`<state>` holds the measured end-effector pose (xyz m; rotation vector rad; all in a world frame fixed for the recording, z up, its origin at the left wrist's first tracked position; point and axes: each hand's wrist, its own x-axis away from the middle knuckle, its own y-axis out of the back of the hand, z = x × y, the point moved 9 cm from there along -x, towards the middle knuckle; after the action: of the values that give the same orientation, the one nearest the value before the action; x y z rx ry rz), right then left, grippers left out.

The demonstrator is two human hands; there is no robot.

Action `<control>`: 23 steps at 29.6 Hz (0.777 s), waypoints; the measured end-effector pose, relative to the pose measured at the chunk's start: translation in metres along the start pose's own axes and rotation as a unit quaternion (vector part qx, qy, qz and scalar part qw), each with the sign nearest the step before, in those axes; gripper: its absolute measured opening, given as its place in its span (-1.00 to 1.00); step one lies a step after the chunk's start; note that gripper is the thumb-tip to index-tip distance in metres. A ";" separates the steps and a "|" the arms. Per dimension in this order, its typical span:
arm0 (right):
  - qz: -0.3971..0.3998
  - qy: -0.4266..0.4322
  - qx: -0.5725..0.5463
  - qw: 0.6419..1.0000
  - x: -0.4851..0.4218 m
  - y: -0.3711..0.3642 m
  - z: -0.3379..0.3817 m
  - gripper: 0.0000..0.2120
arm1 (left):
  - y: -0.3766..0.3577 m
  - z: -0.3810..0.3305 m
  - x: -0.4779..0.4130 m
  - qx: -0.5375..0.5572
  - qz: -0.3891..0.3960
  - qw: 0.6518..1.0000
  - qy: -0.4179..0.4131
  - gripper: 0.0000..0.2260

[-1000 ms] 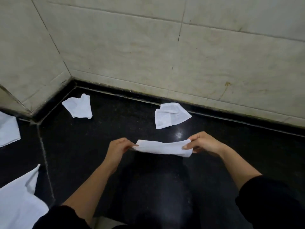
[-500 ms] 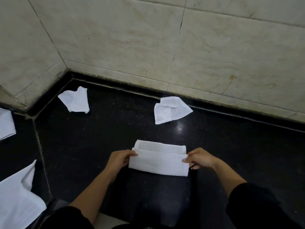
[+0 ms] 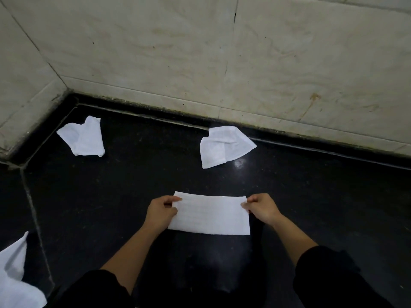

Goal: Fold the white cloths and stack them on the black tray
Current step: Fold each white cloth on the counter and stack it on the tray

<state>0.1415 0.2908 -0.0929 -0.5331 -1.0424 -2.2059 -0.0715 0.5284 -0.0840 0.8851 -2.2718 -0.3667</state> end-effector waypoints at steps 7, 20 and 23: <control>-0.068 0.015 0.039 0.997 0.013 0.004 0.005 -0.87 | 0.001 0.000 0.002 -0.050 -0.032 0.998 -0.030 -0.69; -0.053 0.104 0.189 0.975 0.073 -0.012 -0.004 -0.77 | -0.025 -0.003 0.073 -0.274 0.003 0.919 -0.285 -0.75; -0.075 0.002 0.136 0.988 0.078 -0.011 -0.028 -0.63 | -0.030 0.005 0.077 -0.278 -0.003 0.922 -0.269 -0.77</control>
<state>0.0756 0.2451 -0.0696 -0.3376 -1.3945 -2.1423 -0.1025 0.4543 -0.0642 0.5263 -2.4219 -1.3189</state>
